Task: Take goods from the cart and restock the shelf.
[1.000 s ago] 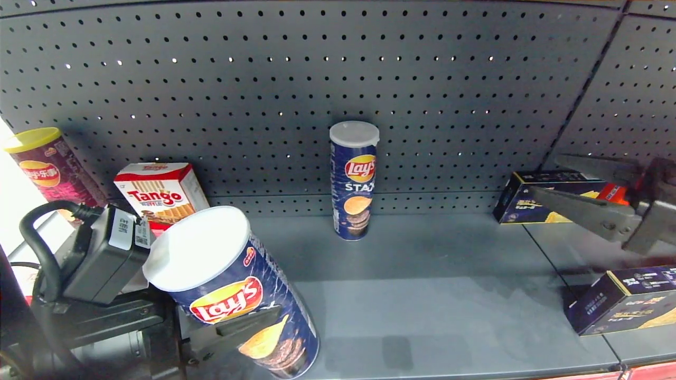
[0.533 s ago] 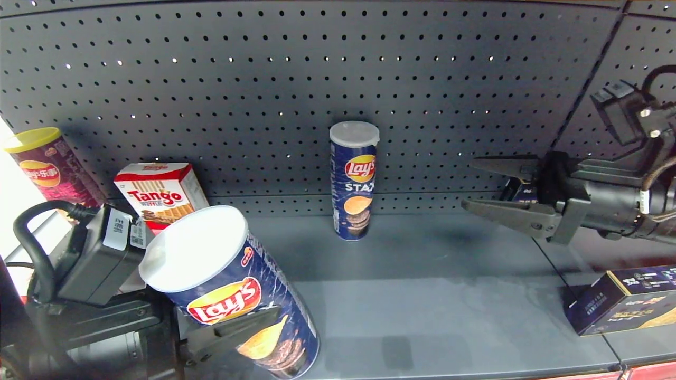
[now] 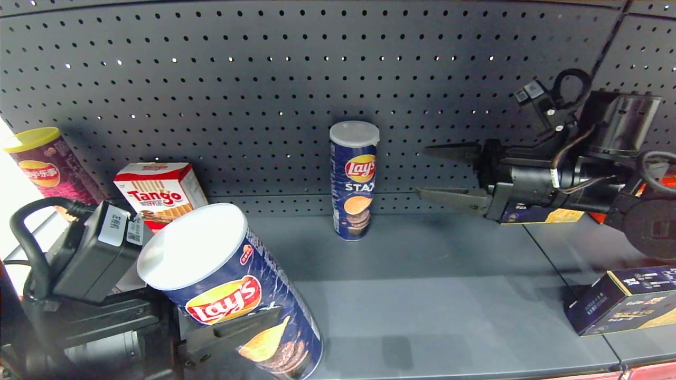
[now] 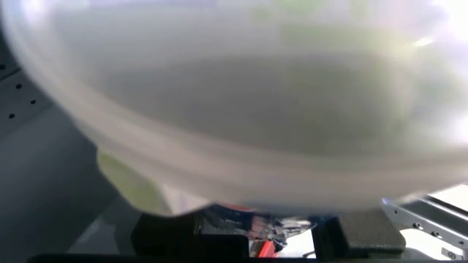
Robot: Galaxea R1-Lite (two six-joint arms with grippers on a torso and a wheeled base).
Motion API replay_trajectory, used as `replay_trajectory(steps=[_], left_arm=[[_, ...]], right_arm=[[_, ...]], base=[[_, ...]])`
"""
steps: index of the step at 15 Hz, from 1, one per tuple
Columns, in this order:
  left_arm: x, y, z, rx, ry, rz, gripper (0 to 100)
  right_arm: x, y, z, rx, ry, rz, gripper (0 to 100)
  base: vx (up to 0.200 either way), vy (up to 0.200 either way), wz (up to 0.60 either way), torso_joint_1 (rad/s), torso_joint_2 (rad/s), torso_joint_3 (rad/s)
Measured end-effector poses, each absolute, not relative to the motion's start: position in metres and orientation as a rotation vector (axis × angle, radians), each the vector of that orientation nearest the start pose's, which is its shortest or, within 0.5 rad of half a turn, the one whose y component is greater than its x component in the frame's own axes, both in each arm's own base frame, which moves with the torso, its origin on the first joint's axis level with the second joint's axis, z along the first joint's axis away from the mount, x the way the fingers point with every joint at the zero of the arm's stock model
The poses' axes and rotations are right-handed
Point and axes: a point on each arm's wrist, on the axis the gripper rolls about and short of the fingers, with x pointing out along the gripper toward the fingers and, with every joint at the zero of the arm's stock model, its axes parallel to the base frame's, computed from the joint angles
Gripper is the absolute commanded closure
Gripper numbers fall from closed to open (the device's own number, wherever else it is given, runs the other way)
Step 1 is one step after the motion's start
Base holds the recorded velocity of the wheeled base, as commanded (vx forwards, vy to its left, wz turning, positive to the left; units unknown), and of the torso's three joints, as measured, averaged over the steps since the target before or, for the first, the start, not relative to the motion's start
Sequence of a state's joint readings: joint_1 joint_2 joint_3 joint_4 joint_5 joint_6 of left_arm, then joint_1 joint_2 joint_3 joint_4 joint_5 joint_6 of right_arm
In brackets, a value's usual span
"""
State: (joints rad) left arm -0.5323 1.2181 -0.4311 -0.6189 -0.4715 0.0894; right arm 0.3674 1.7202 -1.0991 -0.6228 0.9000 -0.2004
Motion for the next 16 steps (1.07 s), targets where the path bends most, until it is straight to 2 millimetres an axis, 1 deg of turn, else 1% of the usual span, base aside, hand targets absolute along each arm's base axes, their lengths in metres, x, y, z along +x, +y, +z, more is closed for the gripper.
replay_trajectory(steps=[3, 8, 16], left_arm=[[0.143, -0.096, 0.195, 0.086, 0.128, -1.008, 100], [0.146, -0.097, 0.203, 0.064, 0.111, -0.998, 100], [0.147, -0.098, 0.206, 0.053, 0.103, -0.995, 100]], right_arm=[[0.311, 0.147, 0.246, -0.167, -0.108, 1.289, 0], [0.333, 0.169, 0.23, -0.166, -0.087, 1.321, 0], [0.36, 0.182, 0.203, -0.161, -0.041, 1.325, 0]], base=[[0.0, 0.0, 0.0, 0.0, 0.0, 0.0], [0.0, 0.0, 0.0, 0.0, 0.0, 0.0], [0.0, 0.0, 0.0, 0.0, 0.0, 0.0]])
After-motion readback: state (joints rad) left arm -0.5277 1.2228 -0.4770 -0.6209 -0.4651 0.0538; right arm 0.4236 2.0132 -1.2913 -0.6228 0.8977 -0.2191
